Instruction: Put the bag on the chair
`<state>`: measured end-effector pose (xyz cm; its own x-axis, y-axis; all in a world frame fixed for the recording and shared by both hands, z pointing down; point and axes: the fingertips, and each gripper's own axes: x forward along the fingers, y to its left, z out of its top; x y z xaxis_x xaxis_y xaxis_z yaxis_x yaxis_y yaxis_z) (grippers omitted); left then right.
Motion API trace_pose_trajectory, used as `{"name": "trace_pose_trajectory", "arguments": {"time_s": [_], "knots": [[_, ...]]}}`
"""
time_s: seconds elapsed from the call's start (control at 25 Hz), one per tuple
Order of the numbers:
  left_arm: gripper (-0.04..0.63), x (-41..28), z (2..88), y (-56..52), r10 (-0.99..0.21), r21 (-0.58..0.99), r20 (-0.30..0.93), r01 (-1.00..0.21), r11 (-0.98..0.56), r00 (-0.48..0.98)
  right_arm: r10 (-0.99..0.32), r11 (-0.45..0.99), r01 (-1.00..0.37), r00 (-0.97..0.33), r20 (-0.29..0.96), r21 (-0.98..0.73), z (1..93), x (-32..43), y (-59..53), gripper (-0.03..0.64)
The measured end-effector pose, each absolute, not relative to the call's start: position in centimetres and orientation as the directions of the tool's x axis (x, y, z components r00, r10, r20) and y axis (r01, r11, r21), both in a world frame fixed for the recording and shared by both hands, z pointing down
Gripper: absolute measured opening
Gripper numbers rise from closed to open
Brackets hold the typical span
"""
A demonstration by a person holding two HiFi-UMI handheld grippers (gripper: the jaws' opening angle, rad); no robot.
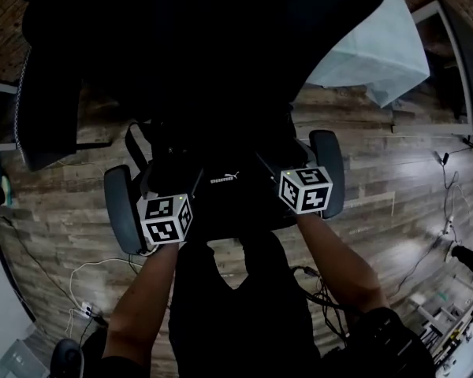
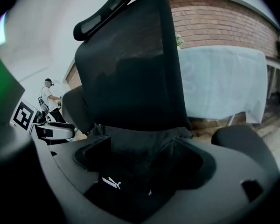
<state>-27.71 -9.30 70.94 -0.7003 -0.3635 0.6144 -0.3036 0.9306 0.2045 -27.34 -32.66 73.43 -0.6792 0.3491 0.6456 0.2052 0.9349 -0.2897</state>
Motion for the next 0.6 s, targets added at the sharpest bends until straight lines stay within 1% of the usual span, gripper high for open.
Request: {"name": "trace_pose_trajectory", "arguments": {"time_s": [0.12, 0.2, 0.32, 0.36, 0.44, 0.52, 0.6], "knots": [[0.505, -27.8, 67.6, -10.0, -0.406, 0.245, 0.571, -0.325, 0.914, -0.713, 0.386, 0.922, 0.264, -0.692, 0.61, -0.284, 69.9, -27.1, -31.7, 0.427], [0.503, -28.0, 65.1, -10.3, -0.43, 0.27, 0.541, -0.335, 0.903, -0.723, 0.4, 0.916, 0.287, -0.702, 0.589, -0.28, 67.5, -27.1, -31.2, 0.404], [0.499, -28.0, 61.1, -11.0, -0.466, 0.294, 0.49, -0.364, 0.884, -0.737, 0.418, 0.907, 0.305, -0.72, 0.553, -0.289, 63.7, -26.9, -30.9, 0.299], [0.495, -28.0, 59.8, -11.2, -0.478, 0.301, 0.472, -0.374, 0.877, -0.741, 0.424, 0.905, 0.311, -0.727, 0.54, -0.292, 62.4, -26.9, -30.8, 0.273], [0.486, -28.1, 57.2, -11.6, -0.499, 0.313, 0.436, -0.394, 0.864, -0.749, 0.432, 0.9, 0.319, -0.742, 0.513, -0.297, 59.9, -26.9, -30.7, 0.252], [0.449, -28.0, 54.7, -11.7, -0.518, 0.319, 0.402, -0.414, 0.852, -0.755, 0.437, 0.897, 0.327, -0.757, 0.486, -0.297, 57.4, -27.0, -30.6, 0.219], [0.43, -27.9, 52.4, -11.6, -0.535, 0.33, 0.368, -0.431, 0.84, -0.76, 0.434, 0.899, 0.333, -0.773, 0.462, -0.285, 55.0, -27.0, -30.6, 0.181]]}}
